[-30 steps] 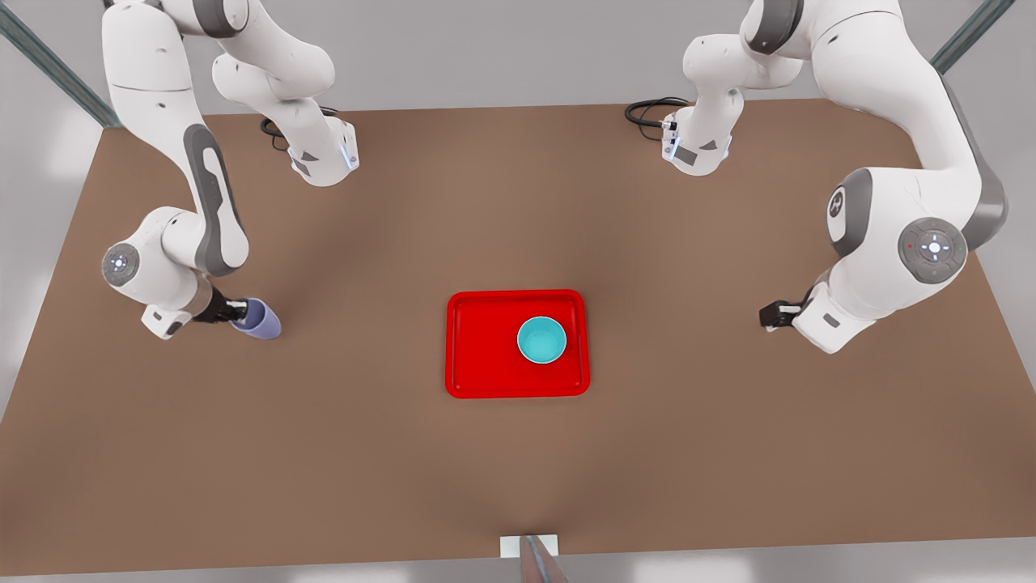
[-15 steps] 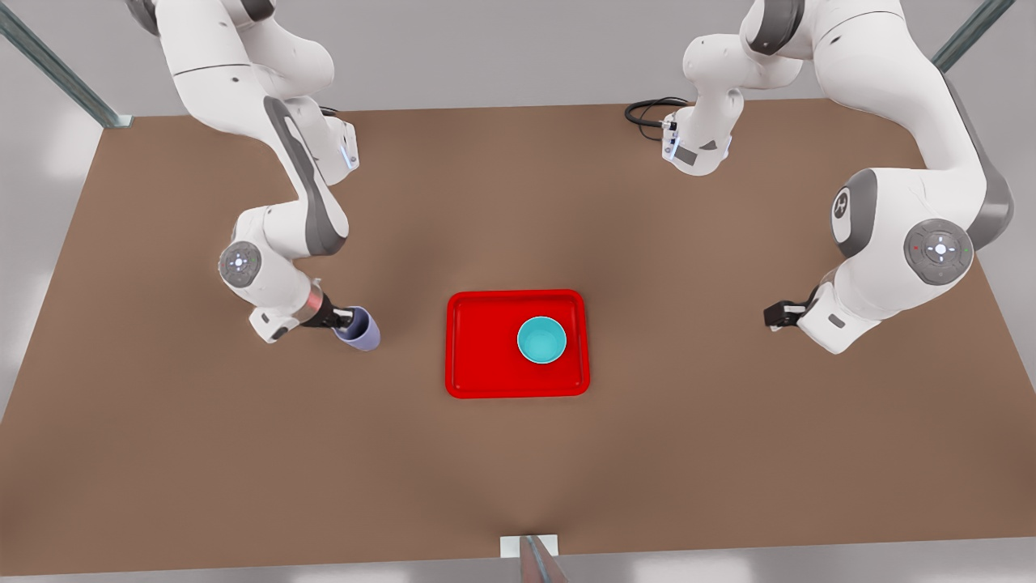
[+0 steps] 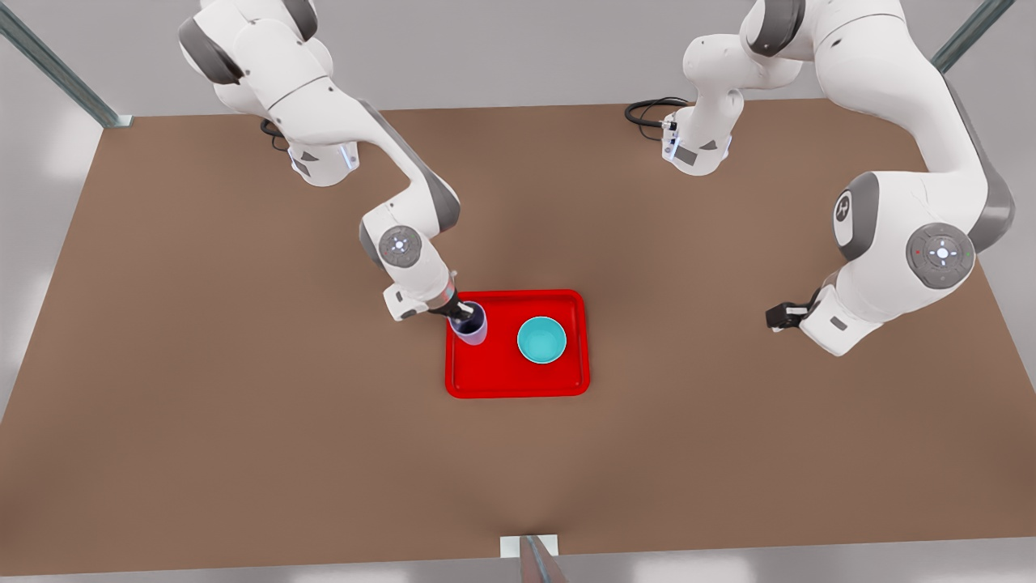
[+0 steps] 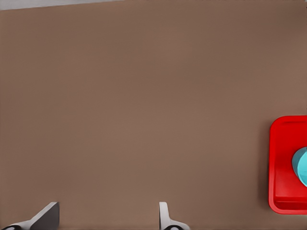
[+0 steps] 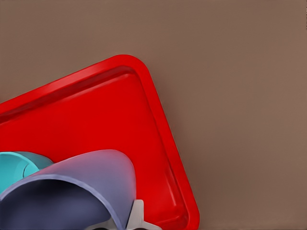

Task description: Place the bowl on the tray with the left arm and the cup on the tray with the right arm

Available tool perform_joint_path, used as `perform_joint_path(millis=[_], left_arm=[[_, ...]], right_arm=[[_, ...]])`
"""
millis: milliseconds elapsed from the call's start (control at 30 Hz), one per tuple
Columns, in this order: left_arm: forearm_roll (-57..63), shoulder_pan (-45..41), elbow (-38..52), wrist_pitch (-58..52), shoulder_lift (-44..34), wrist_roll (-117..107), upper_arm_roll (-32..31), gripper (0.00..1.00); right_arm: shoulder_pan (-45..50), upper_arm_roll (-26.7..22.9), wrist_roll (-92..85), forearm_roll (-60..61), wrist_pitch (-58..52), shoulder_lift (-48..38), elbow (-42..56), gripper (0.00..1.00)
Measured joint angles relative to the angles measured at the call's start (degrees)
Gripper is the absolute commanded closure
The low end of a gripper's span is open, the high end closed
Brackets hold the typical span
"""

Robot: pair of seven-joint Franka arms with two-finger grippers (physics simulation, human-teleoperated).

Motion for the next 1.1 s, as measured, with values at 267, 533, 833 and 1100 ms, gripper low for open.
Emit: perform_joint_path(millis=[267, 533, 833, 1100], left_arm=[[-0.03, 0.00, 0.00, 0.01, 0.18, -0.52, 0.00, 0.00], [-0.03, 0.00, 0.00, -0.02, -0.09, -0.18, 0.00, 0.00], [-0.03, -0.04, 0.53, -1.78, -0.61, -0.38, 0.00, 0.00], [-0.17, -0.10, 0.61, -2.13, -0.53, -0.71, -0.18, 0.00]], right_arm=[[3.58, 0.00, 5.27, -3.48, 3.10, 6.45, 2.78, 0.78], [3.53, -0.09, 6.03, -3.63, 2.96, 6.95, 2.96, 0.38], [3.49, -0.10, 6.52, -3.68, 2.82, 5.95, 2.96, 0.08], [-5.89, -0.39, -9.41, -4.75, -7.20, -9.21, 1.55, 0.00]])
